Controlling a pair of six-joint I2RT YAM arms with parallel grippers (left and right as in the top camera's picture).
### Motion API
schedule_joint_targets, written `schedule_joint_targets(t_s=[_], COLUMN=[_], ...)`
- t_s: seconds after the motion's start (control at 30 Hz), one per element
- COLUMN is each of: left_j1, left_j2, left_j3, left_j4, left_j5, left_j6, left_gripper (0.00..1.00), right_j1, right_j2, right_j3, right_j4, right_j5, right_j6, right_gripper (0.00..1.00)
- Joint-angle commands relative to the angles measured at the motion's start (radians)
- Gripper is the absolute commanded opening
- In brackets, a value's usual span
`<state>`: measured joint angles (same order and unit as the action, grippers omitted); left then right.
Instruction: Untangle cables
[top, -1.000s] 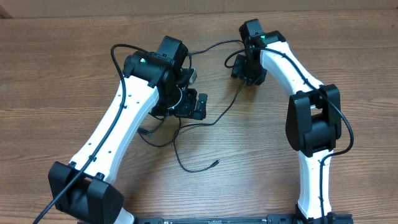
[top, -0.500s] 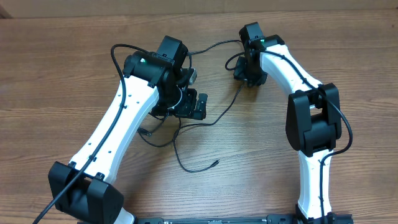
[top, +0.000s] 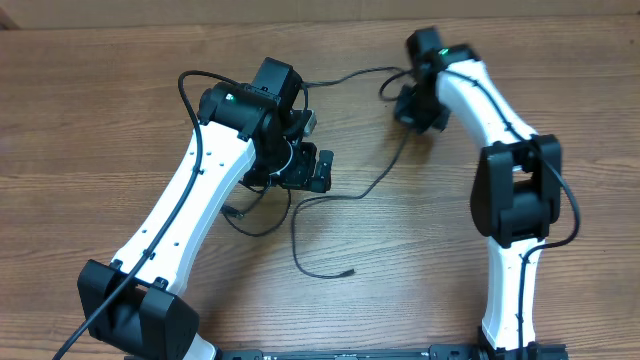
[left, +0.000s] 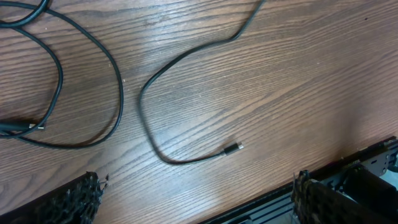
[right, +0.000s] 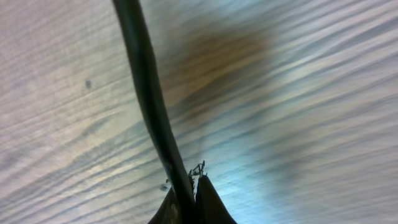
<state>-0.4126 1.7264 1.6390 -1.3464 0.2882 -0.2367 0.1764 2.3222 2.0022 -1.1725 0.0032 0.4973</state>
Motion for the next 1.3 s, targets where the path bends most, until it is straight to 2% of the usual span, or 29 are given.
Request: schedule_joint_targets(t_s=[0.0, 0.2, 0.37, 0.6, 0.7, 0.73, 0.77, 0.9, 1.1, 1.27], left_j1=[-0.003, -0.003, -0.003, -0.003, -0.003, -0.003, -0.003, -0.003, -0.003, -0.003], left_j2=[0.003, 0.003, 0.003, 0.003, 0.003, 0.003, 0.003, 0.003, 0.003, 0.003], left_j3=[0.011, 0.011, 0.011, 0.011, 0.011, 0.011, 0.011, 0.011, 0.011, 0.011], left_j4=[0.001, 0.001, 0.001, 0.001, 0.001, 0.001, 0.001, 0.001, 0.001, 0.001], left_j5=[-0.007, -0.007, -0.007, -0.008, -0.007, -0.008, -0.008, -0.007, -0.008, -0.008], left_j6=[-0.014, -0.014, -0.014, -0.014, -0.014, -0.014, -0.014, -0.014, -0.014, -0.014], left_gripper=[1.0, 1.0, 1.0, 0.99, 0.99, 1.0, 0.99, 1.0, 0.99, 1.0], right_j1=[-0.066, -0.193, -0.333, -0.539, -0.59, -0.6, -0.611, -0.615, -0.585, -0.53], right_j2=[-0.008, -0.016, -0.016, -0.016, -0.014, -0.014, -0.014, -0.014, -0.014, -0.014], right_j3=[0.148, 0.419, 0.616, 0.628, 0.585, 0.568, 0.543, 0.457, 0.332, 0.259], right_j4=[-0.056, -0.246, -0.382, -0.436, -0.438, -0.438, -0.434, -0.412, -0.401, -0.406], right_j5=[0.006, 0.107, 0.261, 0.188, 0.104, 0.082, 0.055, 0.0, -0.1, -0.34], right_j6=[0.004, 0.006, 0.103, 0.113, 0.093, 0.081, 0.058, -0.037, -0.063, -0.221], right_gripper=[0.04, 0.04, 0.04, 0.05, 0.2, 0.32, 0.5, 0.76, 0.79, 0.78])
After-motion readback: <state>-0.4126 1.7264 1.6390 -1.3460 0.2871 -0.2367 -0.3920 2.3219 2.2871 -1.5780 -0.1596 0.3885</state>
